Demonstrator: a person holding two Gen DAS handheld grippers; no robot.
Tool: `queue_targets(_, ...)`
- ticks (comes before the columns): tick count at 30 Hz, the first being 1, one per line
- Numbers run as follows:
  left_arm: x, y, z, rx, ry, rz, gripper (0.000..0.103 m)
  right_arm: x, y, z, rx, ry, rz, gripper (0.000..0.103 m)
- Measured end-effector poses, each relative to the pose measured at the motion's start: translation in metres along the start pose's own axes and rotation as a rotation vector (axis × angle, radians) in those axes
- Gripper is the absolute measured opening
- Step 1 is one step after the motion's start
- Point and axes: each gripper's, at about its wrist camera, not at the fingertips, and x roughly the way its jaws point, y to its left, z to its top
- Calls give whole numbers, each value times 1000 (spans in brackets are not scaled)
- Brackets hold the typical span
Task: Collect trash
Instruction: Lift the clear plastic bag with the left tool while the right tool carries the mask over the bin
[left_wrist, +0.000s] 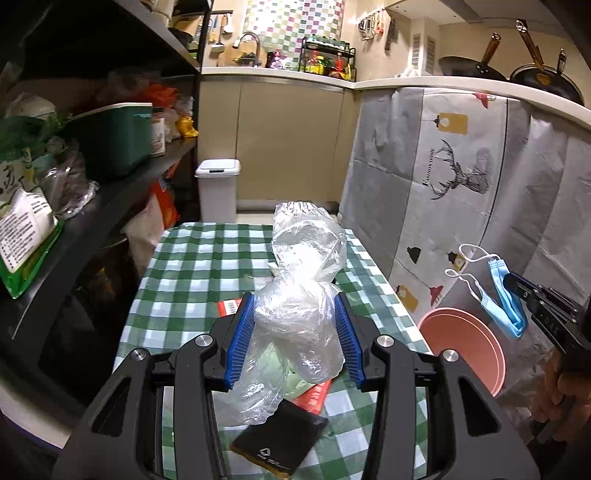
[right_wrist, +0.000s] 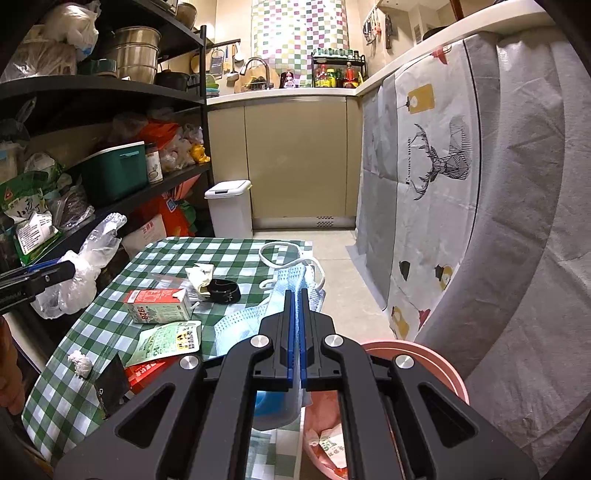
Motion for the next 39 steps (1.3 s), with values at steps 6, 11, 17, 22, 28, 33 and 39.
queue_targets(6, 1, -18, 1, 13, -1, -30, 43, -6, -14, 0, 12, -7, -18, 3)
queue_targets(11, 6, -36, 0, 28, 7, -59, 43, -10, -25, -1, 14, -8, -35, 3)
queue_targets(17, 11, -59, -2, 53, 12, -94, 43, -13, -38, -2, 25, -9, -55, 3)
queue_targets(22, 17, -77, 0, 68, 12, -117, 43, -15, -44, -3, 25, -9, -69, 3)
queue_targets(28, 25, -93, 0, 73, 18, -137, 43, -17, -52, -3, 24, -13, -84, 3)
queue_targets(33, 30, -105, 0, 79, 22, -153, 43, -19, -60, -4, 29, -16, -98, 3)
queue_targets(39, 36, -120, -2, 92, 30, -167, 43, -24, -69, -3, 45, -26, -116, 3)
